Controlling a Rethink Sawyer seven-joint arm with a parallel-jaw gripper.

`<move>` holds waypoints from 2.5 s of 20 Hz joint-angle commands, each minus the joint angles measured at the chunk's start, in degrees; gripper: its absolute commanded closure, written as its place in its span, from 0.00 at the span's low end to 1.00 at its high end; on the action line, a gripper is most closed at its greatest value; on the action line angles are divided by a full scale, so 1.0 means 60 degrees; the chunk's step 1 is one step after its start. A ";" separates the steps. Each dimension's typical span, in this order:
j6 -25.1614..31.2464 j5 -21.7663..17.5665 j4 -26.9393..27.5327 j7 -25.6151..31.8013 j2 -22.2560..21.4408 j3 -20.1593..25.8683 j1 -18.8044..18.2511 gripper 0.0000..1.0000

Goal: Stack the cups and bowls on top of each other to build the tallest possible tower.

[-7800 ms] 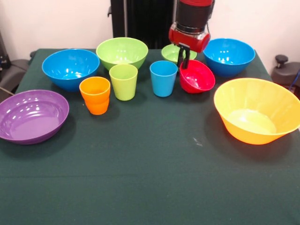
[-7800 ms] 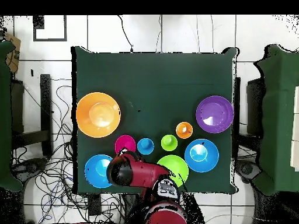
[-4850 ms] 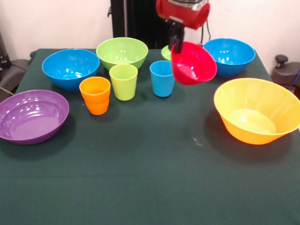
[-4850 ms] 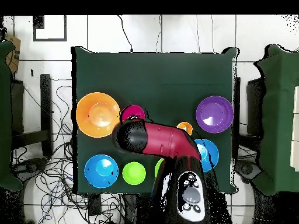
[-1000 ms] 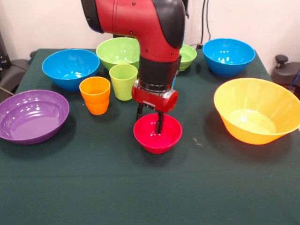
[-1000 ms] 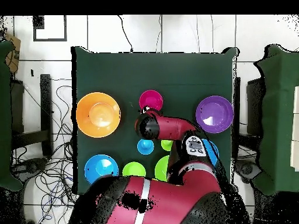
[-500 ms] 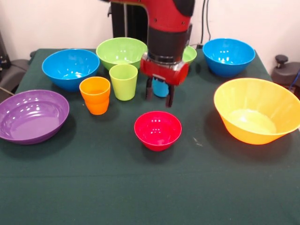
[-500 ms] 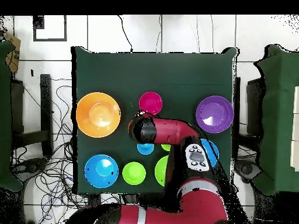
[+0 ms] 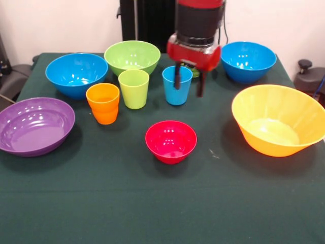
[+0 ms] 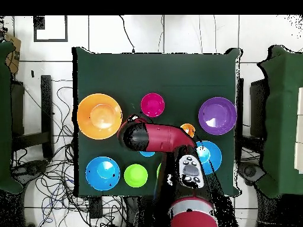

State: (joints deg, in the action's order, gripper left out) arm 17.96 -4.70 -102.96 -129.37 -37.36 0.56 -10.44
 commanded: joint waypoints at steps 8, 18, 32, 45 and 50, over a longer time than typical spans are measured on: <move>0.2132 0.0044 -0.0603 -0.0558 -0.0186 0.0174 0.1852 0.00; 0.0780 -0.0722 -0.0009 -0.0060 0.1329 0.0236 0.1921 0.00; -0.1762 0.3299 -0.1298 -0.4123 0.1675 0.0538 0.2101 0.00; 0.0064 0.3521 -0.3456 -0.3692 -0.1159 0.0696 0.1676 0.00; 0.0497 0.3590 -0.3378 -0.3672 -0.1489 0.0586 0.1925 0.00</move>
State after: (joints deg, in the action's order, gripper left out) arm 14.44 14.01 -119.52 -143.64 -42.33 -0.39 0.70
